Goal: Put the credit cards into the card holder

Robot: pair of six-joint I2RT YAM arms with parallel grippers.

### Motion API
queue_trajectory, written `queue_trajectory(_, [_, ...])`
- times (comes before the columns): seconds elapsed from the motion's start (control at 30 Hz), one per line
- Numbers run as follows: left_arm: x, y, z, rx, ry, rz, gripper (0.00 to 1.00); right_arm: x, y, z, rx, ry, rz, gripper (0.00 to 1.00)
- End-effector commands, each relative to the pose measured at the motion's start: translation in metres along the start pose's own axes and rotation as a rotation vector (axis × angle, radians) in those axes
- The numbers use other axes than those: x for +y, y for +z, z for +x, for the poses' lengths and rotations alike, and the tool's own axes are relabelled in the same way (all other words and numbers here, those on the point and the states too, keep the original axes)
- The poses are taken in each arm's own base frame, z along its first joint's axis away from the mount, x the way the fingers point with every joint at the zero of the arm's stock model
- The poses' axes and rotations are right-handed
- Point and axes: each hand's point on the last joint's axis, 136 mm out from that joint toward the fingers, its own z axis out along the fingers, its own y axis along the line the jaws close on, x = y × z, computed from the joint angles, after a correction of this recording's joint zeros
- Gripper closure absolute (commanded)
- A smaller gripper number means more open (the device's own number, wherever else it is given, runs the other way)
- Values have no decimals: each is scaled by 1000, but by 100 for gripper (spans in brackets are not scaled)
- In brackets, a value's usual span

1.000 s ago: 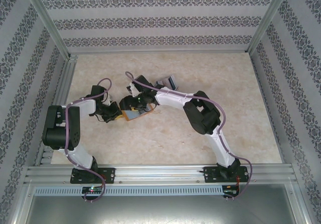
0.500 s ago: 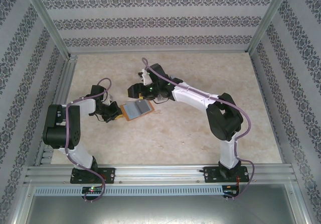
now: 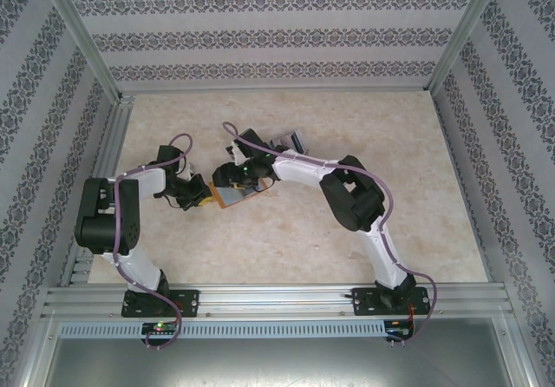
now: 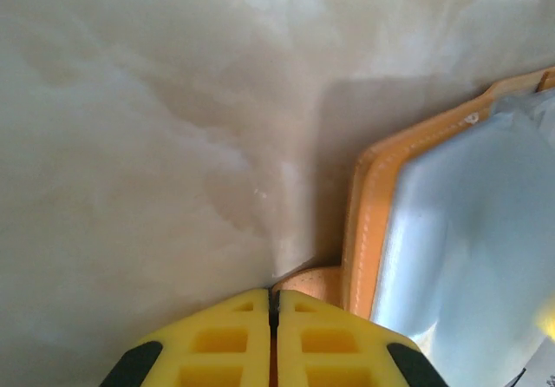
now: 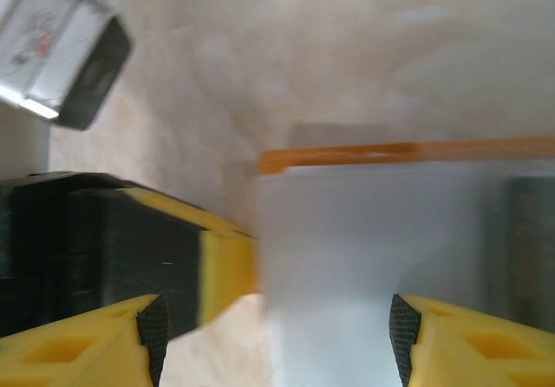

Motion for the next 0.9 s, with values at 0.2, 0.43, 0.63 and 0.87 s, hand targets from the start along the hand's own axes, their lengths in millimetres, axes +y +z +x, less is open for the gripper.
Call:
queue_trajectory(0.2, [-6,5,-34,-76,53,-20,94,1,-15,-6,-12,-11,20,30])
queue_trajectory(0.43, [-6,3,-50,-116,61,-60,90,-44,-33,0,-22,25,142,30])
queue_trajectory(0.63, [-14,8,-63,-128,55,-38,89,-57,-41,20,-15,60,158,30])
queue_trajectory(0.87, [-27,10,-71,-131,68,-27,87,-66,-50,31,-20,75,188,29])
